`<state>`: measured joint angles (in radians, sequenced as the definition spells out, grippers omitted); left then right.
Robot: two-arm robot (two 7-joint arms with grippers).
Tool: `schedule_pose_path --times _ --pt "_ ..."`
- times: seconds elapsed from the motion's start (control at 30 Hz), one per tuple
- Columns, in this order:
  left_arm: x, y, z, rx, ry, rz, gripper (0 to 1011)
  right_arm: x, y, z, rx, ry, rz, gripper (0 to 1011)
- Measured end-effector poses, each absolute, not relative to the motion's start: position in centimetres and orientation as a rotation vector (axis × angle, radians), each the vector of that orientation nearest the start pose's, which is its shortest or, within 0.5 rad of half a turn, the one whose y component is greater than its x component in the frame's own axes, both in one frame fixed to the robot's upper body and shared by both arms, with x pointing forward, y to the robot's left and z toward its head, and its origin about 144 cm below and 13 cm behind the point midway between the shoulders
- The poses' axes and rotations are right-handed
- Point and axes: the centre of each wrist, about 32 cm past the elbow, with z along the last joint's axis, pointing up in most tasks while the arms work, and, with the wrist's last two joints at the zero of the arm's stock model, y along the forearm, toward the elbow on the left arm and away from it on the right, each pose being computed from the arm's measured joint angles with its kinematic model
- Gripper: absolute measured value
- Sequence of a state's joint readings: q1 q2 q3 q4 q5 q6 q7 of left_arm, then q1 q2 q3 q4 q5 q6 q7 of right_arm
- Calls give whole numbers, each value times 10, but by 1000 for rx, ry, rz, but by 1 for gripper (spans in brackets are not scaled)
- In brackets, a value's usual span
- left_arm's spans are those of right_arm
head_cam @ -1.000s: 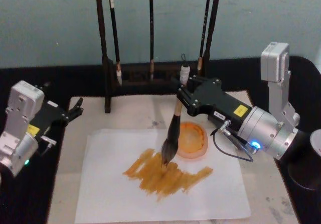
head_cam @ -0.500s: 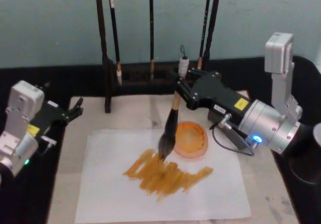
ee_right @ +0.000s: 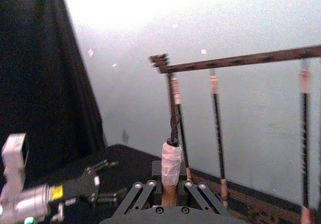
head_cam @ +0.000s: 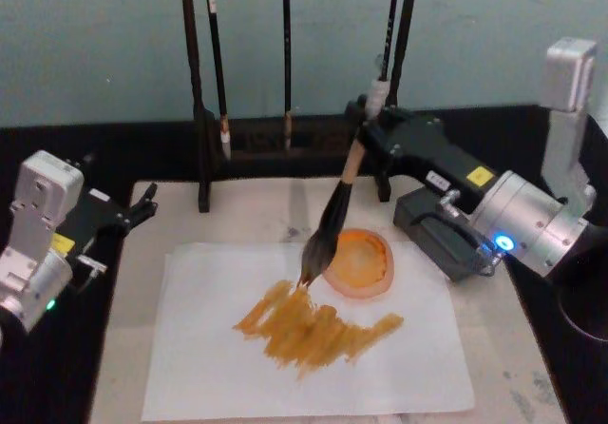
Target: Pick up the brush from the inkstone, write on the paper, then place the brush back to its original position.
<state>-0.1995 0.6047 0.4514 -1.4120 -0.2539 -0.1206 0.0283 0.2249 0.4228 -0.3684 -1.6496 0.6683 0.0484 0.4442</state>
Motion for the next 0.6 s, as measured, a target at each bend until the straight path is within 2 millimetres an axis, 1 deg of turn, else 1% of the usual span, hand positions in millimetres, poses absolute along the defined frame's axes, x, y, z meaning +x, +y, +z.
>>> schedule_pose_path --times 0.3,0.6 --pt "489 310 1140 304 -285 1248 1010 500 -246 1212 332 302 -840 160" --pt "489 310 1140 304 -285 1248 1010 502 -258 1198 445 512 -969 160"
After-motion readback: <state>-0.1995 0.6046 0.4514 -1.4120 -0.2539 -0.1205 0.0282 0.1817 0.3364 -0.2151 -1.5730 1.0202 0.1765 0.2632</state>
